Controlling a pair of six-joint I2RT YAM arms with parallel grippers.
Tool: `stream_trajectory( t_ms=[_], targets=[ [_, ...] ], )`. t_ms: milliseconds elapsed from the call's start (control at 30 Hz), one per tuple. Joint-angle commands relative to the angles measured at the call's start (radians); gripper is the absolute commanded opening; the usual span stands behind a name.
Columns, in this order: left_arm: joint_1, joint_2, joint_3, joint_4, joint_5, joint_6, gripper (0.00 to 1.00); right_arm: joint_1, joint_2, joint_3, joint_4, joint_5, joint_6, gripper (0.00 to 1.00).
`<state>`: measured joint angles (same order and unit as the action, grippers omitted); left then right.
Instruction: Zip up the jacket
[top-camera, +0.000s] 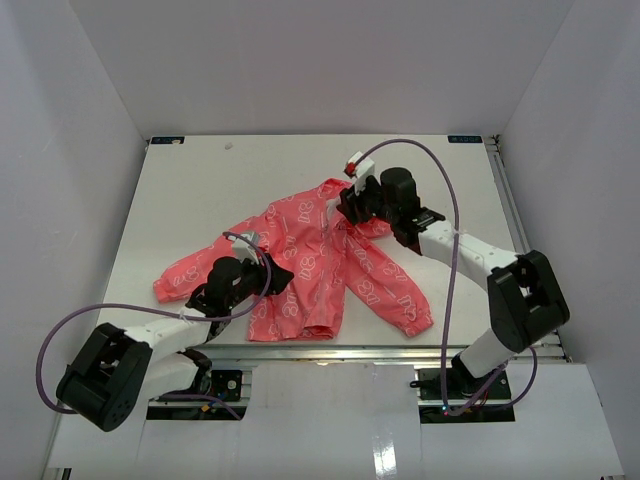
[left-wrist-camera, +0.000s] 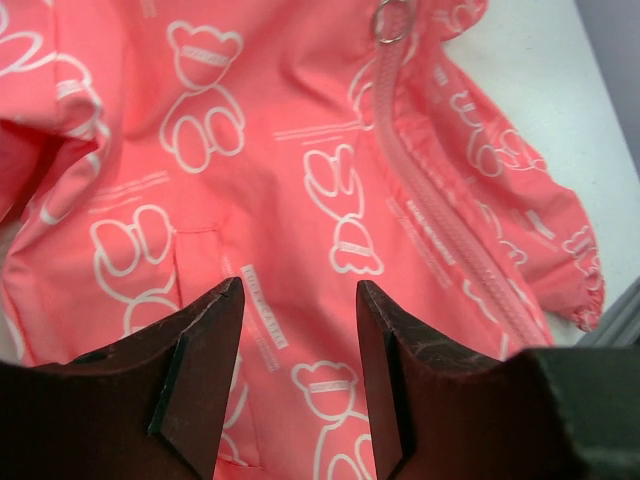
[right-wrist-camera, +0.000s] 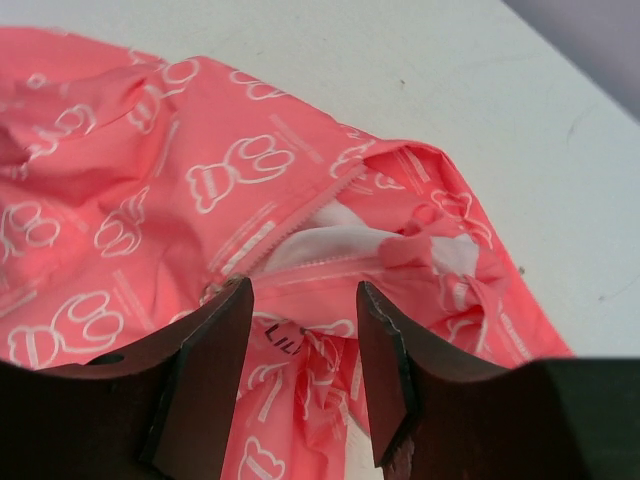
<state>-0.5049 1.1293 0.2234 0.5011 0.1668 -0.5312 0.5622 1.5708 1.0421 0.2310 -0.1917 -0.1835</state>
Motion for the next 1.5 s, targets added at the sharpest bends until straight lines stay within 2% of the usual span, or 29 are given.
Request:
stream_trajectory(
  t_ms=[0, 267, 633, 833, 1133, 1300, 1400, 1467],
  targets=[
    [0.002, -0.038, 0.027, 0.011, 0.089, 0.012, 0.59, 0.111, -0.087, -0.043, -0.021, -0.035, -0.247, 0.51],
    [0.002, -0.002, 0.001, 0.023, 0.028, -0.029, 0.59, 0.207, -0.054, -0.079, -0.044, 0.017, -0.341, 0.47],
    [0.003, -0.02, -0.01, 0.026, 0.013, -0.032, 0.59, 0.205, 0.173, 0.064, -0.124, 0.111, -0.346, 0.51],
    [0.003, -0.016, -0.015, 0.033, 0.019, -0.03, 0.59, 0.18, 0.249, 0.14, -0.119, 0.148, -0.347, 0.58],
    [0.003, -0.015, -0.021, 0.045, 0.019, -0.027, 0.59, 0.131, 0.335, 0.205, -0.121, 0.169, -0.325, 0.54],
    [0.003, -0.013, -0.021, 0.045, 0.013, -0.027, 0.58, 0.124, 0.349, 0.21, -0.077, 0.225, -0.32, 0.39],
    [0.002, -0.011, -0.022, 0.042, 0.002, -0.027, 0.58, 0.119, 0.367, 0.246, -0.076, 0.254, -0.316, 0.12],
    [0.003, -0.008, -0.02, 0.036, -0.003, -0.029, 0.58, 0.117, 0.362, 0.256, -0.073, 0.277, -0.309, 0.08]
  ],
)
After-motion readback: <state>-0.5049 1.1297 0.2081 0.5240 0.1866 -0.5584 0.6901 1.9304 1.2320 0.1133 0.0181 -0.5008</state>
